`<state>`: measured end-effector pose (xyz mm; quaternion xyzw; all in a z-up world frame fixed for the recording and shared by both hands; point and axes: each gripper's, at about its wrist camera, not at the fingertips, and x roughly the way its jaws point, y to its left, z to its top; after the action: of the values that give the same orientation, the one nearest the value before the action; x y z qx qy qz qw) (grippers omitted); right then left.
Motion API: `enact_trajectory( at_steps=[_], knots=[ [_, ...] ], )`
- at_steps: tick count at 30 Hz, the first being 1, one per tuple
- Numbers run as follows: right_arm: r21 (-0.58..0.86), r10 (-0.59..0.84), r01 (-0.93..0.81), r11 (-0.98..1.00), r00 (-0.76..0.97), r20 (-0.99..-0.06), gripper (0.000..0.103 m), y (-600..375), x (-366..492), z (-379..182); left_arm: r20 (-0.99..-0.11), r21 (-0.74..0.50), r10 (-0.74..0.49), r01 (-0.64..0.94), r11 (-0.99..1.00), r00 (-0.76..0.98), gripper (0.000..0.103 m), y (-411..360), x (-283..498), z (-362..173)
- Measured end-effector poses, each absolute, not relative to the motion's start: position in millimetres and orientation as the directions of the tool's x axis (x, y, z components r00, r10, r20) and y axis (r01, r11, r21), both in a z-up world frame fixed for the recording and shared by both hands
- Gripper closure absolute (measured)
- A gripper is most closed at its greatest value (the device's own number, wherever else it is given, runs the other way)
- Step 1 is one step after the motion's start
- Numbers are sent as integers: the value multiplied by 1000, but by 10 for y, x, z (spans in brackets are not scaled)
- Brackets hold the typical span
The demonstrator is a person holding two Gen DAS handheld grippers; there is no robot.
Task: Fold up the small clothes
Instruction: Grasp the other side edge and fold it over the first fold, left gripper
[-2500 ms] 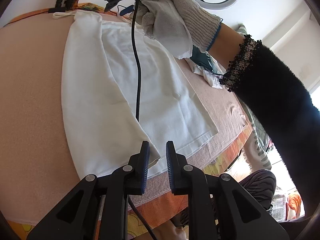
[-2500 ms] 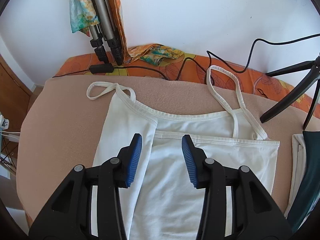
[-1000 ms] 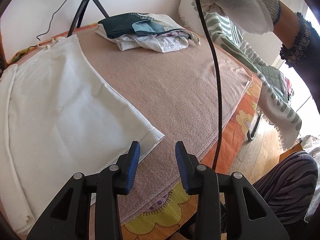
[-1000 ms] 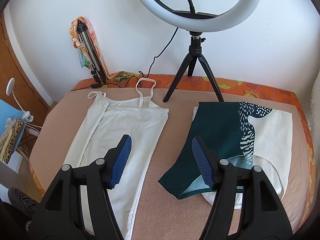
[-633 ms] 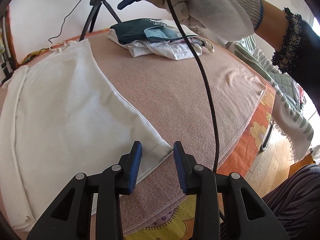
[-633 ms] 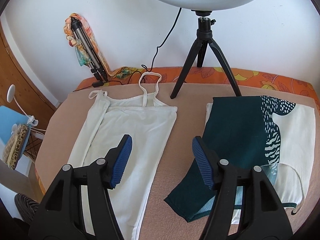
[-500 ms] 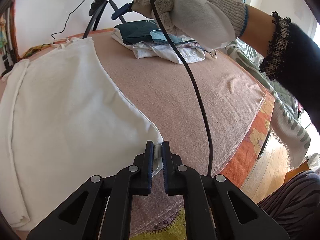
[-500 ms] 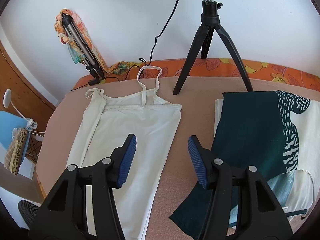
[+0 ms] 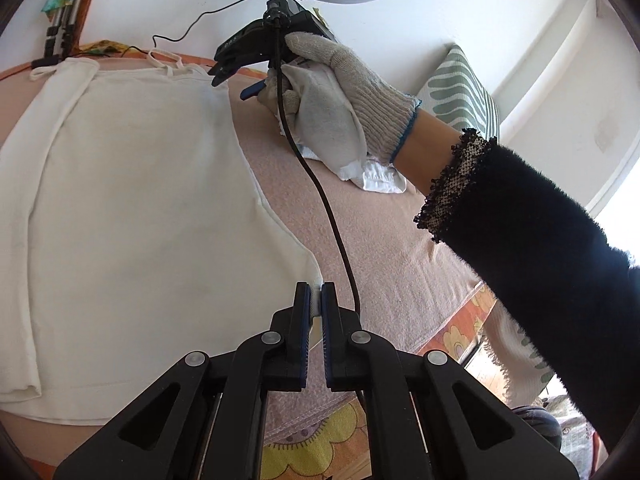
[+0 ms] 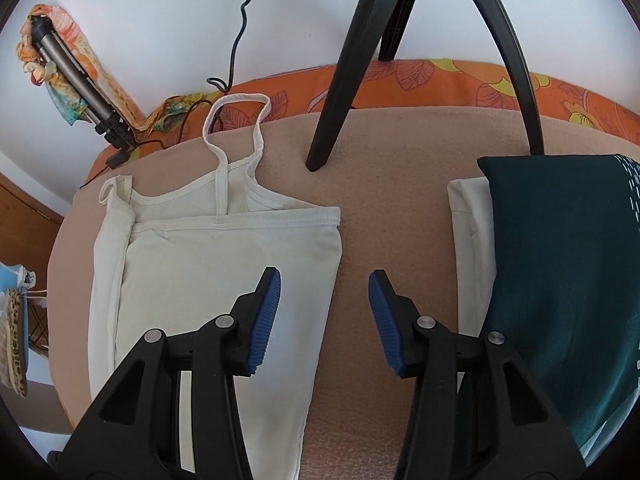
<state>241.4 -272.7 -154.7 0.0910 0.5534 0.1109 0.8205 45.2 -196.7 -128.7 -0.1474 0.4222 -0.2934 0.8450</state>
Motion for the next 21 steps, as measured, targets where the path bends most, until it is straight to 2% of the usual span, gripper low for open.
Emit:
enact_trajectory(
  at_steps=[1, 3, 5, 7, 10, 21],
  knots=[
    [281, 288, -73, 957, 363, -886, 54, -2742, 2430, -1567, -627, -495, -619, 371, 785, 472, 99, -1969, 438, -1290],
    [297, 303, -72, 952, 363, -881, 61, -2755, 2454, -1588, -625, -496, -620, 372, 785, 474, 99, -1969, 424, -1297],
    [309, 314, -71, 948, 358, -879, 76, -2740, 2480, -1595, -625, -495, -618, 371, 786, 476, 99, -1947, 428, -1293],
    [342, 345, -73, 937, 350, -871, 86, -2716, 2501, -1602, -623, -502, -621, 365, 784, 476, 99, -1897, 421, -1312],
    [322, 326, -73, 944, 369, -870, 96, -2653, 2492, -1550, -621, -503, -618, 360, 786, 483, 99, -1863, 400, -1322],
    [151, 214, -176, 973, 433, -876, 100, -2140, 2352, -1047, -582, -537, -608, 306, 786, 540, 99, -1519, 261, -1307]
  ],
)
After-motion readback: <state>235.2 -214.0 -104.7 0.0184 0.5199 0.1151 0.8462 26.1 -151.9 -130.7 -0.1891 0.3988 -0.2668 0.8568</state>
